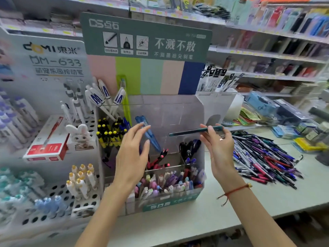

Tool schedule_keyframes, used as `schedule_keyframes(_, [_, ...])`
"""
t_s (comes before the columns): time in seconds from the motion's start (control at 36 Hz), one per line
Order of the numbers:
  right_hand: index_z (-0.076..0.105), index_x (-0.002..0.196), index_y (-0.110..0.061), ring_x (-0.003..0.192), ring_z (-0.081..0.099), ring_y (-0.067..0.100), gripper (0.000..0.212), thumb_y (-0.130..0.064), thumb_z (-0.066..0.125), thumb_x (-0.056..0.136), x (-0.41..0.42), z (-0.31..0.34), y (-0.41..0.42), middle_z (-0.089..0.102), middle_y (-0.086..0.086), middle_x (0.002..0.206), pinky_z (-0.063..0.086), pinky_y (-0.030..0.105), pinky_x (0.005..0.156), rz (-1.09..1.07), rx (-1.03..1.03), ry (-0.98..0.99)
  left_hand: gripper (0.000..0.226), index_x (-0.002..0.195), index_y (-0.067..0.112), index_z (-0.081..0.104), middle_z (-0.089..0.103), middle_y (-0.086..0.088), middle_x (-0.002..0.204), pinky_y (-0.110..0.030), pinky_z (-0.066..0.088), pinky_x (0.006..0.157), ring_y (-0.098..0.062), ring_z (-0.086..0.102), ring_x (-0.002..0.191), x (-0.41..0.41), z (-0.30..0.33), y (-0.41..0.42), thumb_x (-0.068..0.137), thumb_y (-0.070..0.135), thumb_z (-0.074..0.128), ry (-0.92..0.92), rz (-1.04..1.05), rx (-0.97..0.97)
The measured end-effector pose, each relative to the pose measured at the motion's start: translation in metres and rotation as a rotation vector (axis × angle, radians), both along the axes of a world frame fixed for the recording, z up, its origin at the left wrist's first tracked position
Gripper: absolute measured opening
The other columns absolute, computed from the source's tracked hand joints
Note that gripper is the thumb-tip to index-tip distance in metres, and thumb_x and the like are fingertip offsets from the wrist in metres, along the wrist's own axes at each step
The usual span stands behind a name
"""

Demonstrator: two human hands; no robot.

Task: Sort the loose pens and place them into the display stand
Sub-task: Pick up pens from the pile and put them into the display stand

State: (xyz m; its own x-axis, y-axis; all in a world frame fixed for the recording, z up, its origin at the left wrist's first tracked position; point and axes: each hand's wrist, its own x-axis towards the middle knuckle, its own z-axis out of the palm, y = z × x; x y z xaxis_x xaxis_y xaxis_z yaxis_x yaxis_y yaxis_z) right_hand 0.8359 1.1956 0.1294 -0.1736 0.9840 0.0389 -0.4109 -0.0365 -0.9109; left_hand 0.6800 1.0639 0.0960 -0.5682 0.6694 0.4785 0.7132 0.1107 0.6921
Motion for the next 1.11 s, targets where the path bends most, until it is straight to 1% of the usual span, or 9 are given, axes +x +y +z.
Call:
schedule_keyframes(0.08, [0.041,0.114,-0.015,0.104,0.066,0.021,0.022,-0.006,0.052,0.097,-0.002,0.003,0.006,0.068,0.014,0.108,0.057,0.021,0.076,-0.093,0.084,-0.031,0.056,0.148,0.020,0.033,0.028,0.003,0.155,-0.028,0.022,0.115,-0.013,0.023,0.143,-0.004,0.000,0.012,0.097,0.012,0.052,0.162,-0.032,-0.139])
schedule_keyframes(0.19, [0.046,0.118,-0.019,0.097,0.068,0.011,0.030,-0.008,0.059,0.093,-0.014,0.008,0.009,0.064,0.005,0.110,0.057,0.026,0.081,-0.258,0.442,-0.223,0.060,0.153,0.016,0.016,0.013,0.005,0.160,-0.018,0.005,0.115,0.002,0.002,0.141,-0.010,-0.006,0.016,0.100,0.012,0.043,0.229,-0.082,-0.237])
schedule_keyframes(0.36, [0.051,0.126,-0.012,0.082,0.068,0.005,0.036,-0.011,0.062,0.092,-0.044,0.008,0.017,0.063,-0.007,0.104,0.056,0.016,0.077,-0.215,0.813,-0.499,0.058,0.148,0.015,0.034,0.022,0.003,0.158,-0.037,0.012,0.118,-0.006,0.000,0.145,-0.023,-0.021,0.010,0.094,0.018,0.054,0.467,-0.069,-0.372])
schedule_keyframes(0.47, [0.051,0.124,-0.018,0.086,0.069,0.009,0.028,-0.015,0.056,0.096,-0.052,0.004,0.022,0.067,-0.006,0.098,0.056,0.022,0.076,-0.173,0.750,-0.500,0.055,0.135,0.014,0.054,0.039,-0.003,0.150,-0.042,0.028,0.115,-0.016,0.024,0.143,-0.023,-0.020,0.007,0.083,0.011,0.068,0.512,-0.053,-0.299])
schedule_keyframes(0.56, [0.049,0.120,-0.023,0.095,0.068,0.008,0.026,-0.012,0.053,0.097,-0.051,0.002,0.025,0.069,-0.006,0.097,0.057,0.027,0.082,-0.115,0.641,-0.415,0.056,0.138,0.013,0.050,0.037,-0.006,0.152,-0.043,0.030,0.114,-0.021,0.025,0.143,-0.023,-0.012,0.006,0.084,0.008,0.065,0.485,0.004,-0.224])
schedule_keyframes(0.67, [0.052,0.123,-0.019,0.086,0.066,0.001,0.028,-0.015,0.056,0.096,-0.049,0.003,0.028,0.064,-0.019,0.092,0.054,0.019,0.077,-0.164,0.697,-0.506,0.066,0.146,0.008,0.036,0.031,-0.009,0.154,-0.038,0.022,0.117,-0.024,0.027,0.143,-0.027,-0.008,0.007,0.086,0.011,0.064,0.417,0.077,-0.283])
schedule_keyframes(0.83, [0.053,0.128,-0.013,0.080,0.068,0.012,0.038,-0.015,0.063,0.092,-0.054,-0.001,0.025,0.071,0.003,0.101,0.058,0.031,0.073,-0.147,0.890,-0.749,0.072,0.150,0.009,0.024,0.024,-0.006,0.157,-0.031,0.010,0.117,-0.020,0.032,0.141,-0.025,-0.008,0.007,0.090,0.018,0.061,0.396,0.060,-0.361])
schedule_keyframes(0.94, [0.053,0.126,-0.021,0.086,0.069,0.010,0.042,-0.027,0.069,0.088,-0.055,-0.017,0.018,0.073,-0.002,0.099,0.057,0.032,0.080,0.056,0.807,-0.960,0.072,0.153,0.011,0.016,0.015,-0.003,0.160,-0.029,0.004,0.118,-0.016,0.029,0.142,-0.023,-0.006,0.005,0.093,0.022,0.055,0.400,0.054,-0.370])
schedule_keyframes(1.11, [0.060,0.123,-0.021,0.103,0.064,0.010,0.034,-0.033,0.063,0.091,-0.050,-0.034,0.012,0.070,-0.006,0.111,0.053,0.034,0.091,0.193,0.729,-0.996,0.066,0.153,0.015,0.014,0.011,0.001,0.160,-0.025,0.003,0.117,-0.014,0.022,0.144,-0.024,0.002,0.004,0.097,0.025,0.048,0.358,0.038,-0.355])
